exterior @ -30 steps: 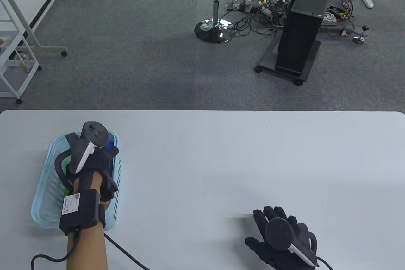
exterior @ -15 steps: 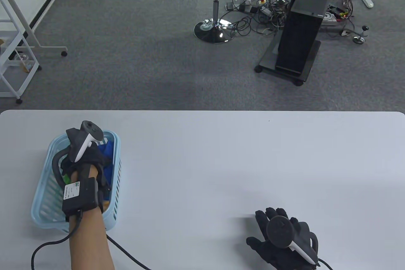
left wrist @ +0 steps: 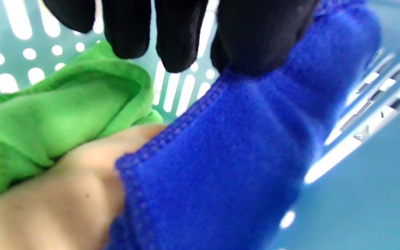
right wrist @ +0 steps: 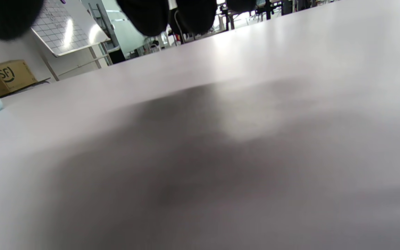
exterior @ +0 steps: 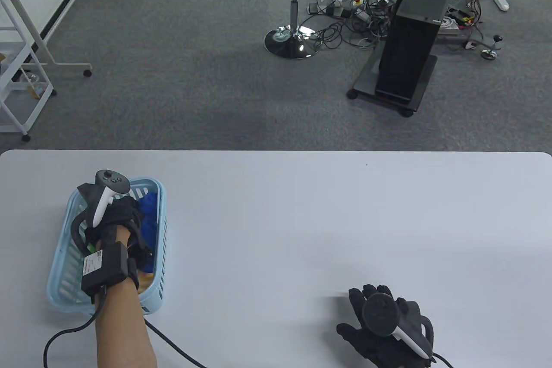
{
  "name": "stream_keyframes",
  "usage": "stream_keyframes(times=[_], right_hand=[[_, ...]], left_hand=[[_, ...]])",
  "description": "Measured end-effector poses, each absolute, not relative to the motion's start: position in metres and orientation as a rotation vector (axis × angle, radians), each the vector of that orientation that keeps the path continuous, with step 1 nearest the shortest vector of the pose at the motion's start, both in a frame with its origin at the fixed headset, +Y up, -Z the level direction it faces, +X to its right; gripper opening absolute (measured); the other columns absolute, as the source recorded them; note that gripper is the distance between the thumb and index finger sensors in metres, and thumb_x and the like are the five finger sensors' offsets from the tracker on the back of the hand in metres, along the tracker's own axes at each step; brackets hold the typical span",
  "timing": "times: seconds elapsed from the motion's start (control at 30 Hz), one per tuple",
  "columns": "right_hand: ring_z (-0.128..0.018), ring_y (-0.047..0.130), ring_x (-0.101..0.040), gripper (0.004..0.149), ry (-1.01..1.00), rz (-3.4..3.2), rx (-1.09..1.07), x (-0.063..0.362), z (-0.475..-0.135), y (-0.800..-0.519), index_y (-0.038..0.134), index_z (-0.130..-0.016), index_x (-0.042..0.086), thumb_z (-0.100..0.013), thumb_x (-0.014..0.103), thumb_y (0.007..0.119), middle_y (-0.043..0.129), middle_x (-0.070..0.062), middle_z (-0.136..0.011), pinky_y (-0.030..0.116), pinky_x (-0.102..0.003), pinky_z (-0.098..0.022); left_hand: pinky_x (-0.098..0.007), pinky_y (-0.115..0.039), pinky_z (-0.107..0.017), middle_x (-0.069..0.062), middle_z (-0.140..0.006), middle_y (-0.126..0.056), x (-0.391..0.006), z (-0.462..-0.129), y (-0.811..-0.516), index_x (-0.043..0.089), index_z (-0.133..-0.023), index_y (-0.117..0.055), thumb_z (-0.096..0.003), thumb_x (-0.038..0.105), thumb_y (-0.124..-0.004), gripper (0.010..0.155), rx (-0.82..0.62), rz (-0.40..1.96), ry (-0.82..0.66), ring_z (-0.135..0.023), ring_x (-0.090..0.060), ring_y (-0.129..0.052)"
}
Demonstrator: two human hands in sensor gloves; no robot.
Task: Roll rectangular towel into towel roll
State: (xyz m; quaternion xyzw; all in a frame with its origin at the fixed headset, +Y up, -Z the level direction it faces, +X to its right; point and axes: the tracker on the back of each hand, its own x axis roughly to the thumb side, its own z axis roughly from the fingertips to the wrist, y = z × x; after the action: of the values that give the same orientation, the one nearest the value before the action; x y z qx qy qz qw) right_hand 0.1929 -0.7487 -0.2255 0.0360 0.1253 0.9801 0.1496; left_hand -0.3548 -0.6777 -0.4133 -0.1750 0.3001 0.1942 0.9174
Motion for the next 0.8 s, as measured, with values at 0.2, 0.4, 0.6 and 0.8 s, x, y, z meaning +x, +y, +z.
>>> stream_keyframes(times=[0.2,0.4,0.6,0.8], right_hand=[[-0.1,0.031,-0.042,0.091,0.356,2.807,0.11,0.193,-0.225,-0.748,0.047,-0.105,0.018,-0.029,0.063,0.069,0.037,-0.016,-0.107,0.027,-0.07,-0.066],[-0.1,0.032,-0.042,0.09,0.353,2.799,0.129,0.191,-0.224,-0.746,0.048,-0.104,0.019,-0.029,0.063,0.07,0.038,-0.016,-0.107,0.027,-0.07,-0.066],[-0.1,0.033,-0.042,0.089,0.34,2.809,0.148,0.19,-0.223,-0.745,0.048,-0.104,0.019,-0.029,0.062,0.069,0.038,-0.016,-0.107,0.027,-0.07,-0.066],[-0.1,0.033,-0.042,0.089,0.346,2.802,0.169,0.188,-0.221,-0.745,0.048,-0.104,0.018,-0.029,0.062,0.069,0.039,-0.016,-0.106,0.028,-0.07,-0.066]], left_hand=[[-0.065,-0.065,-0.064,-0.016,-0.103,-0.082,-0.348,-0.398,-0.651,0.022,-0.085,-0.08,-0.0421,0.037,-0.079,0.045,-0.285,0.445,0.584,-0.092,-0.045,-0.084],[-0.057,-0.081,-0.052,-0.018,-0.083,-0.101,-0.334,-0.373,-0.6,0.018,-0.084,-0.078,-0.0421,0.036,-0.079,0.046,-0.109,0.571,0.548,-0.071,-0.04,-0.105],[-0.051,-0.087,-0.045,-0.008,-0.065,-0.105,-0.304,-0.351,-0.546,0.009,-0.086,-0.071,-0.0433,0.031,-0.078,0.049,0.048,0.68,0.429,-0.053,-0.029,-0.114],[-0.053,-0.087,-0.047,-0.006,-0.07,-0.097,-0.258,-0.338,-0.503,0.016,-0.099,-0.061,-0.0466,0.028,-0.073,0.054,0.162,0.912,0.253,-0.055,-0.026,-0.112]])
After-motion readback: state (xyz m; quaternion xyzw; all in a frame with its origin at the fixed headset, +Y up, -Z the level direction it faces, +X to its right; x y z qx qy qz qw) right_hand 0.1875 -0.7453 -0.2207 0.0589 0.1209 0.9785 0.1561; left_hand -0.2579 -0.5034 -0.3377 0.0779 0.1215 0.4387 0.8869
